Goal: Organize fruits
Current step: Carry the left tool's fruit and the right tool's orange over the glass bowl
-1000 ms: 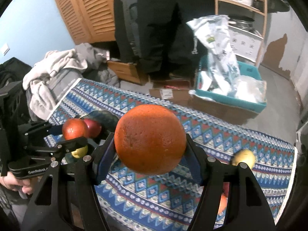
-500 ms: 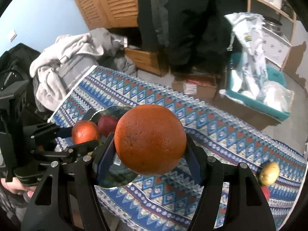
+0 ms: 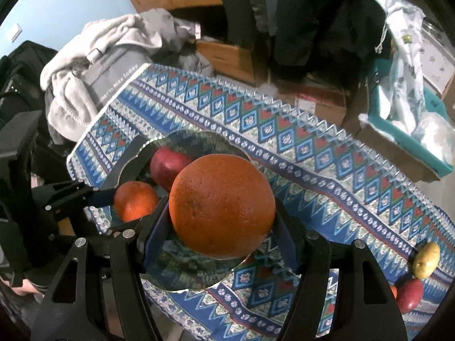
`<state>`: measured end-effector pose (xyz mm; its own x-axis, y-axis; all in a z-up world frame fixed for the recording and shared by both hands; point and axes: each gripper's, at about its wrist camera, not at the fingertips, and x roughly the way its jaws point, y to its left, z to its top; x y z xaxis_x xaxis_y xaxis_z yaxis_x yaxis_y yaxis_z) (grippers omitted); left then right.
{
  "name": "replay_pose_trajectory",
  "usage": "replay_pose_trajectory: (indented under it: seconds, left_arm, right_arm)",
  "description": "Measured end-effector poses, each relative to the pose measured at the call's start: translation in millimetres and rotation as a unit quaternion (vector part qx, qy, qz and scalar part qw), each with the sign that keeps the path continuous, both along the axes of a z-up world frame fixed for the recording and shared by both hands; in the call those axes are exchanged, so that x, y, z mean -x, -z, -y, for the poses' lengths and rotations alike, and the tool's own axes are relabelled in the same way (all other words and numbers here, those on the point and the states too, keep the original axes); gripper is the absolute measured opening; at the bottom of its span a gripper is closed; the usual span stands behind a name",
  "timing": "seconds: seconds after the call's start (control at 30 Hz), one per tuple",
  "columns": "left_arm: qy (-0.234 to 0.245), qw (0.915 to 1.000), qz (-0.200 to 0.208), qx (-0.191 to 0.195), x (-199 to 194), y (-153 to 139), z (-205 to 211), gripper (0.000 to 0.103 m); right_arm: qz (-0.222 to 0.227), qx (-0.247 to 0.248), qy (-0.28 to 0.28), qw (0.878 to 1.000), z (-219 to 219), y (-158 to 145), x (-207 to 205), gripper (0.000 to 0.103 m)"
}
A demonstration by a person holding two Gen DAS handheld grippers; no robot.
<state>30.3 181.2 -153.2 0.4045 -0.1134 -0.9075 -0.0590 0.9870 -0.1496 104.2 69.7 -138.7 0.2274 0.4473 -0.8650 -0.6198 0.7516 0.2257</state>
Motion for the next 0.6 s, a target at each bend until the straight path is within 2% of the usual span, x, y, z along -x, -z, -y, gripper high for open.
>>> replay_pose_trajectory:
  seconds: [0.33,0.6]
  left_arm:
    - [-0.023,0.998,-0.048,0.034,-4,30,-15,0.046]
    - [-0.015,0.9981,-0.058,0.018,-6,39,-7,0.046]
  right_arm:
    - [-0.038,0.015,-0.006,0.999,-10,36,-1,0.068]
    - [-0.057,0.024,-0.012,0.998,-13,56,0,0.068]
